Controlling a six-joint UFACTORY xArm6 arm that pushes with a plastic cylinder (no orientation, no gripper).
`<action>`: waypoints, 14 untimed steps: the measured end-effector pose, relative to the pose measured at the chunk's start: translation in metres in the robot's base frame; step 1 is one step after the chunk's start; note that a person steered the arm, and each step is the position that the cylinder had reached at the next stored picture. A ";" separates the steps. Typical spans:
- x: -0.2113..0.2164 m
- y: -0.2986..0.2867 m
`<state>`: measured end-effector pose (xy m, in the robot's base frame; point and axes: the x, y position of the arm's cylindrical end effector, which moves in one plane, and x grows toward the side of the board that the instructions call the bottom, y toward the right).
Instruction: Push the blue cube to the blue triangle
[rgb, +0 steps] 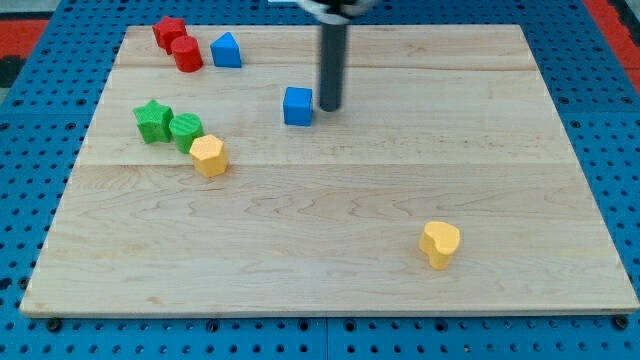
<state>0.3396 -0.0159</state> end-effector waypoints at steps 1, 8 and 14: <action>-0.004 0.009; 0.023 -0.006; 0.006 -0.089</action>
<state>0.3457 -0.1044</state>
